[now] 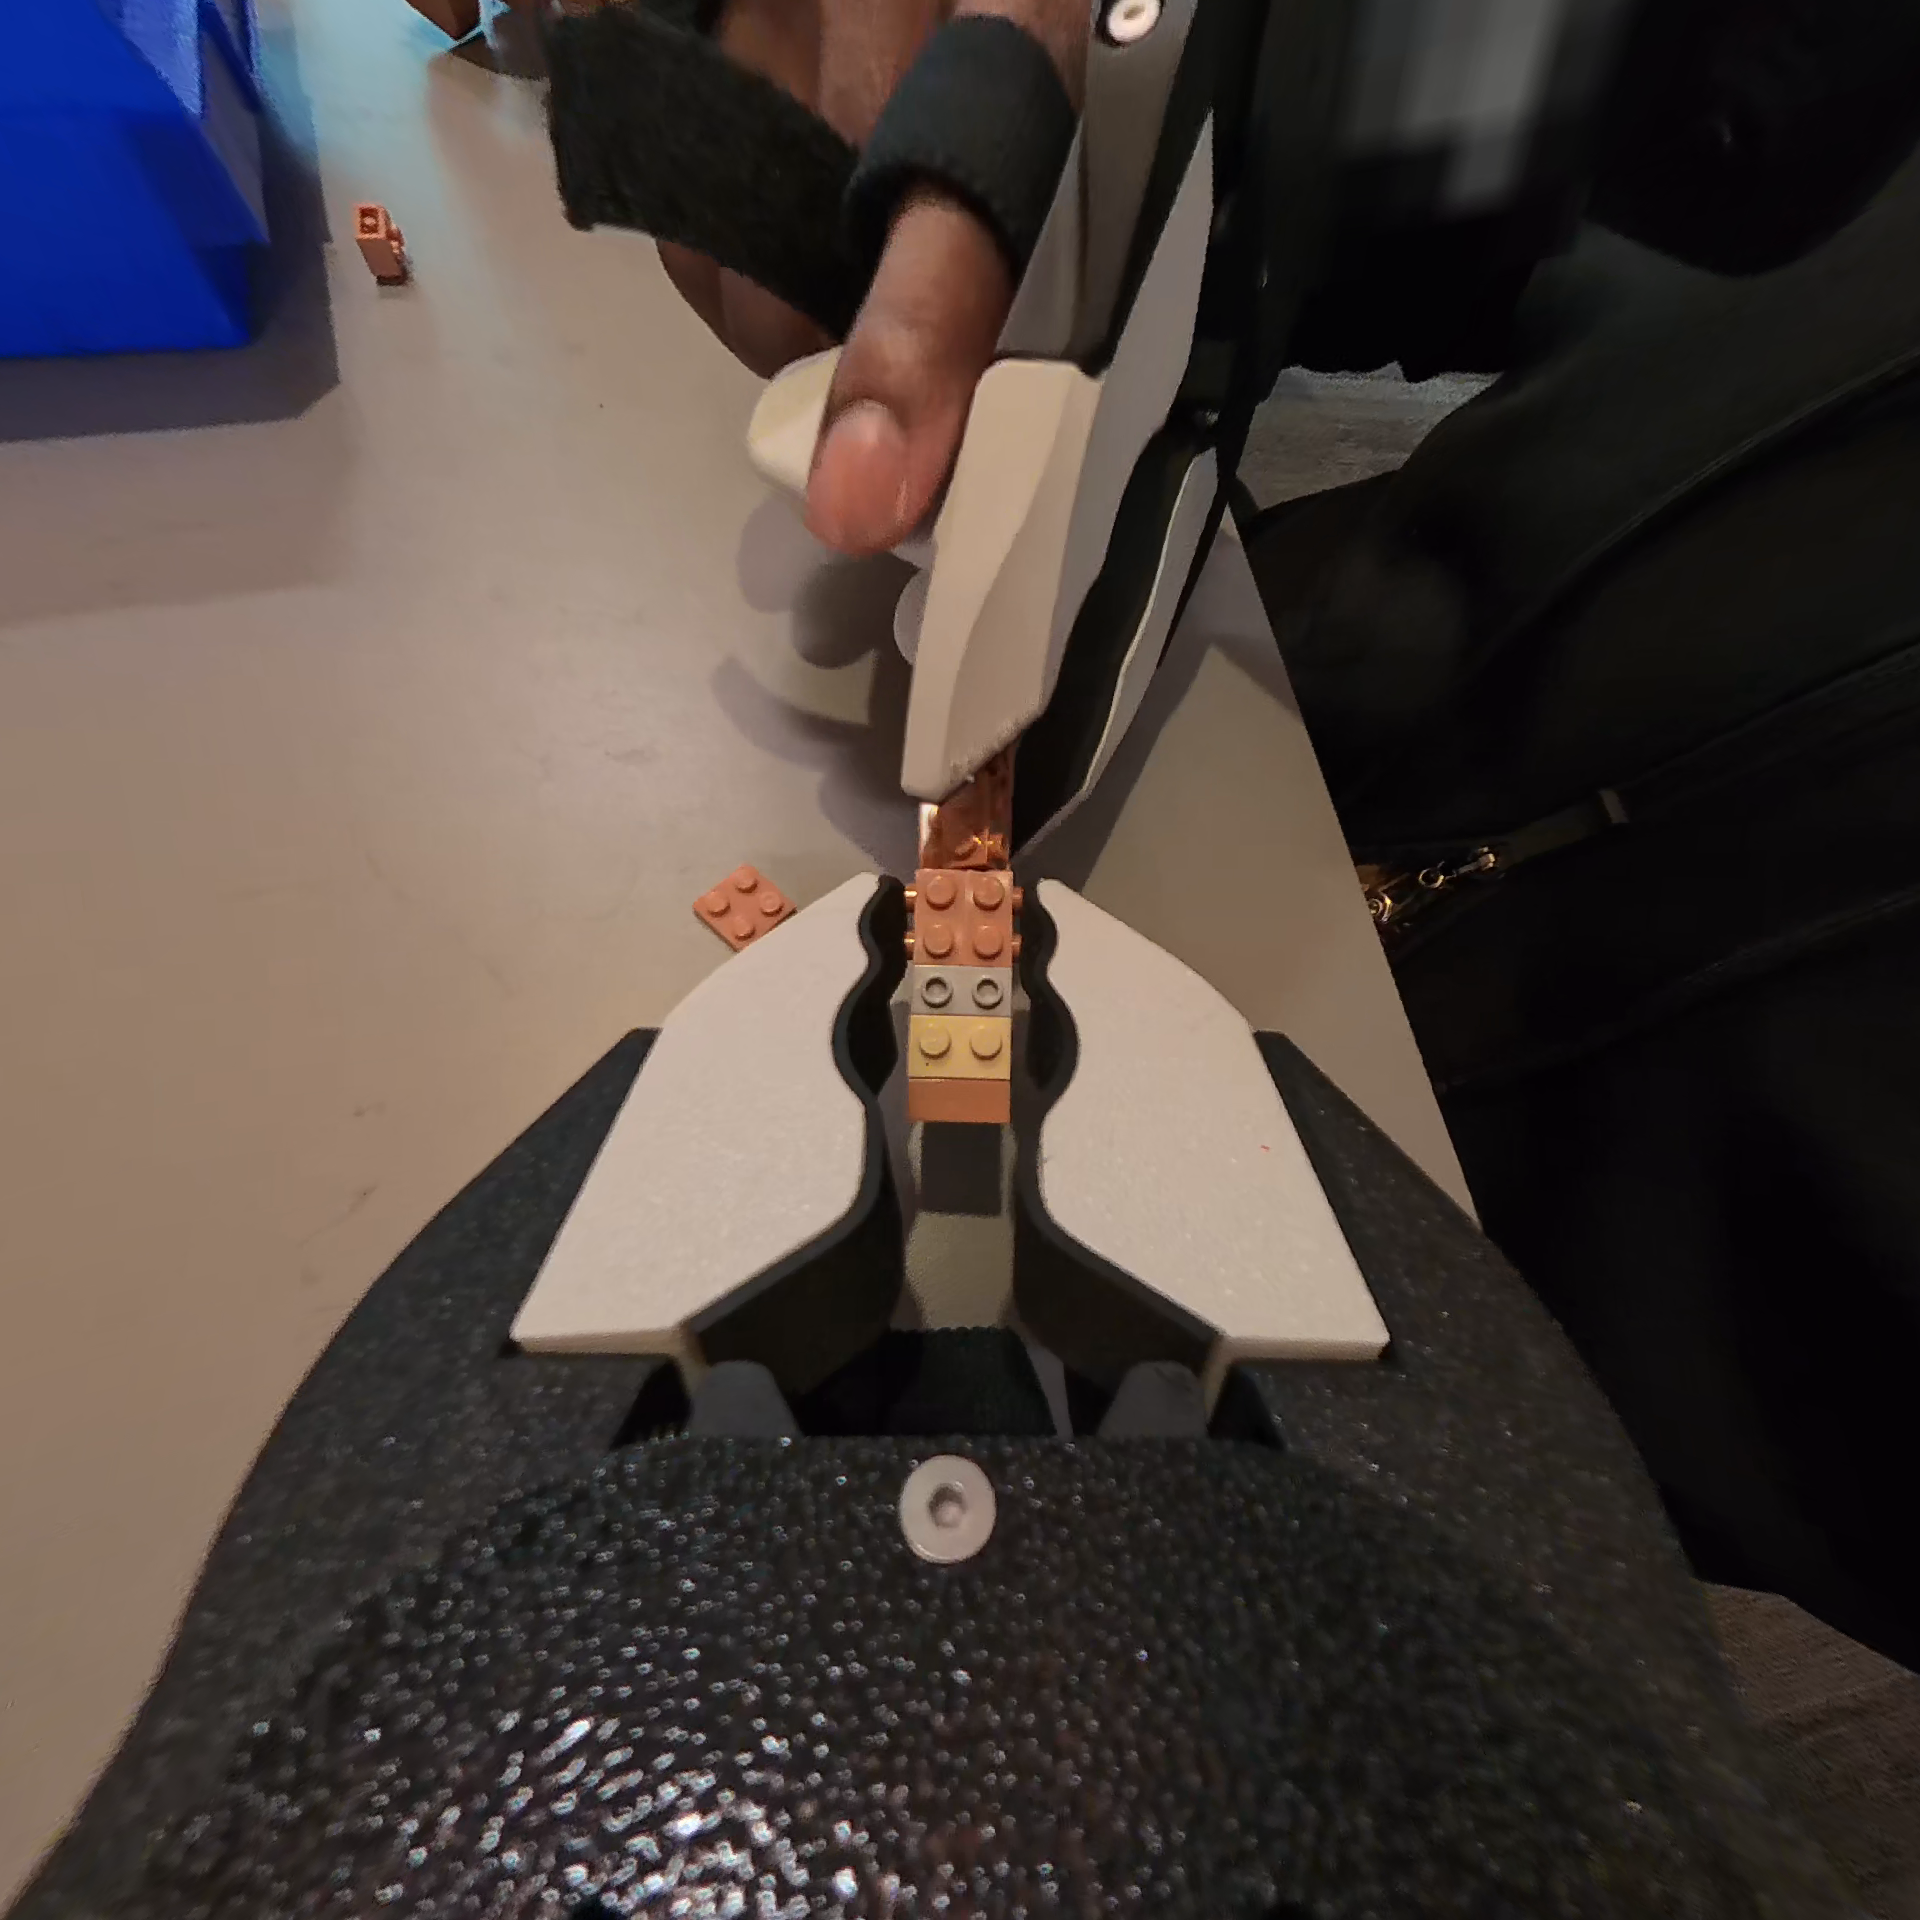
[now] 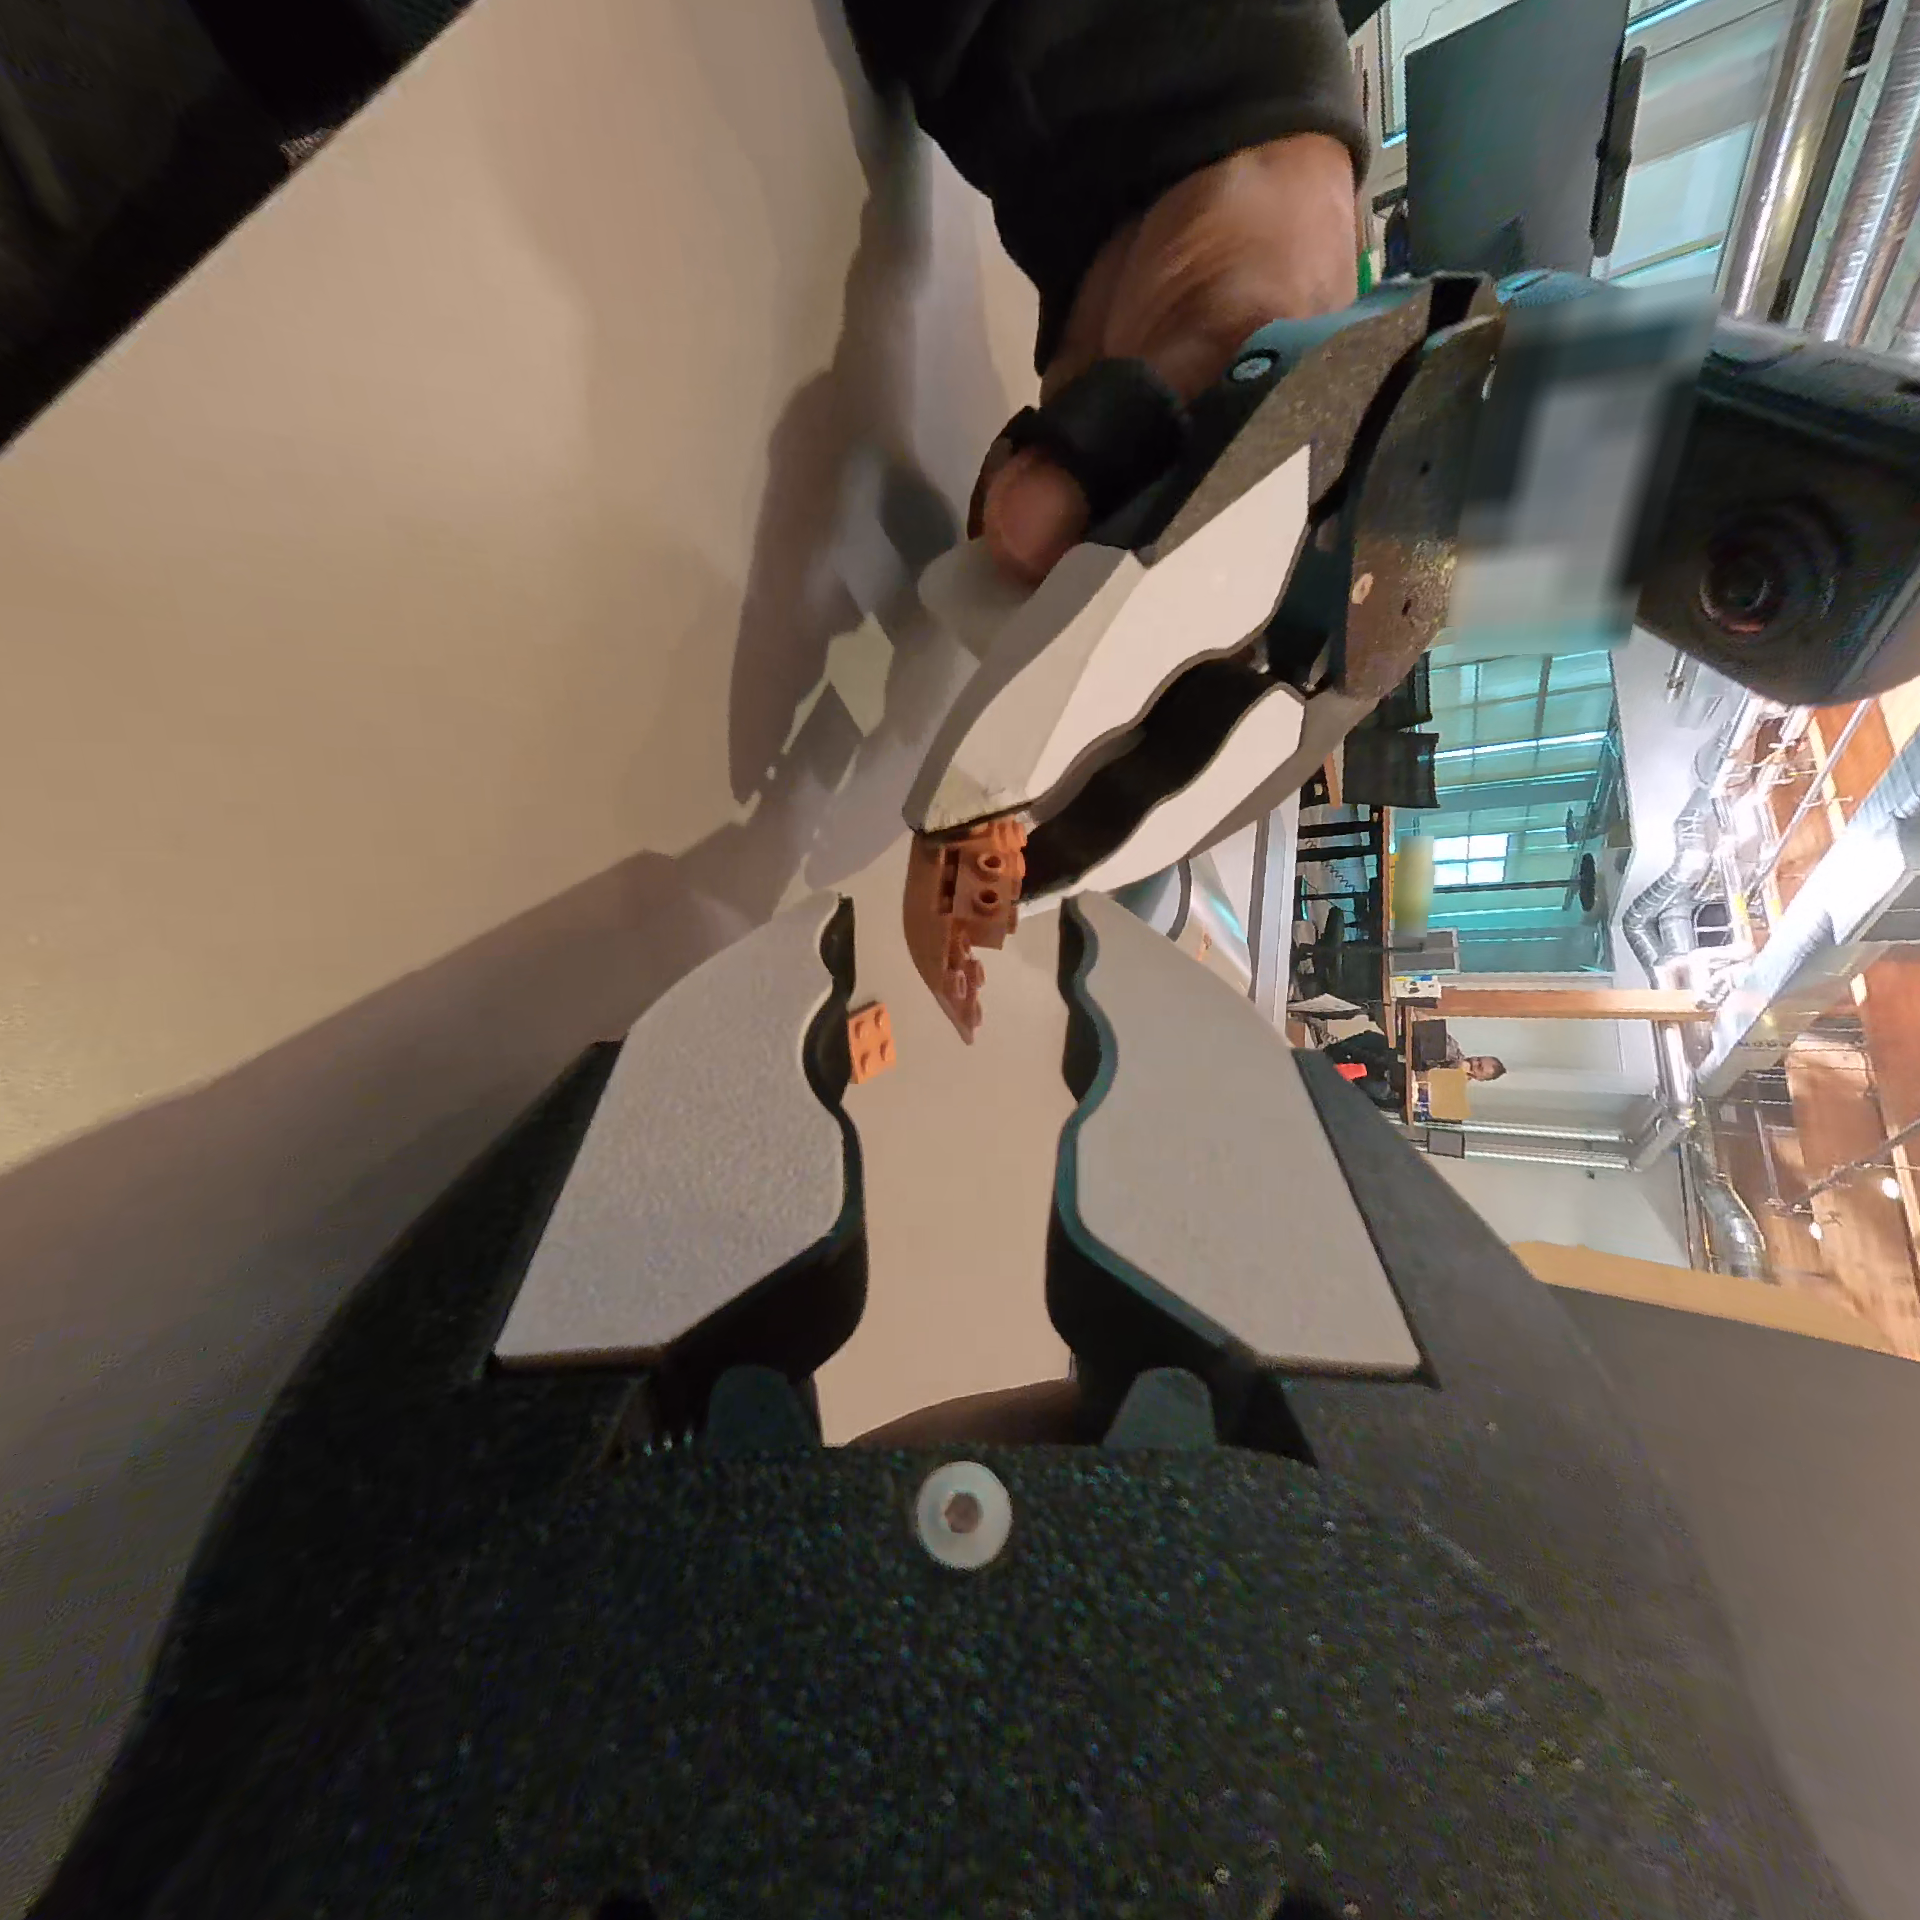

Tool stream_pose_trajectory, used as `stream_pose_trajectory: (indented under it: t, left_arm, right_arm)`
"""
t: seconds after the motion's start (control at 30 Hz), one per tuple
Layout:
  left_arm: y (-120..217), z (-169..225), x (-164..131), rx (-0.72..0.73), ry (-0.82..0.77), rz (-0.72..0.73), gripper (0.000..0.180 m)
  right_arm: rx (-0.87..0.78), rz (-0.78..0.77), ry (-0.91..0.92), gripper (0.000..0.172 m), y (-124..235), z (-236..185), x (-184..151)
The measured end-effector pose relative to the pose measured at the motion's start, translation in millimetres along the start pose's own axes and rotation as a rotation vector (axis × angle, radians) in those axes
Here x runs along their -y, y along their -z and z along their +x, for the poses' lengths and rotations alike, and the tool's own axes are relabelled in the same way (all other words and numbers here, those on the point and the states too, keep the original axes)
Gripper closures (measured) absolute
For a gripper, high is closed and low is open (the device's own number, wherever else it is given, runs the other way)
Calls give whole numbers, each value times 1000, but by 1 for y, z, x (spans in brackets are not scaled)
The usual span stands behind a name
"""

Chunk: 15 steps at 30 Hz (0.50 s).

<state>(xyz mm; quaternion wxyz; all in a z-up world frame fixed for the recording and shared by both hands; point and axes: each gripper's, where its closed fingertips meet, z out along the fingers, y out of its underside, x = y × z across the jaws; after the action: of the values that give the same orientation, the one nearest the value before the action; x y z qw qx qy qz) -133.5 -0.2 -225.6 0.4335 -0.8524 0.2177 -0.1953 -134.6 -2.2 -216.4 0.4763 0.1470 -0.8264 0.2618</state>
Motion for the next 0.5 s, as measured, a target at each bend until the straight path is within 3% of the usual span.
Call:
stream_pose_trajectory:
  t: [0.23,0.5]
  left_arm:
    - [-1,6,1,-64,62,22,160]
    - [-2,9,0,-113,132,30,160]
  right_arm:
    - [-18,12,25,150,-3,1,4]
    - [-1,33,31,151,-2,-1,6]
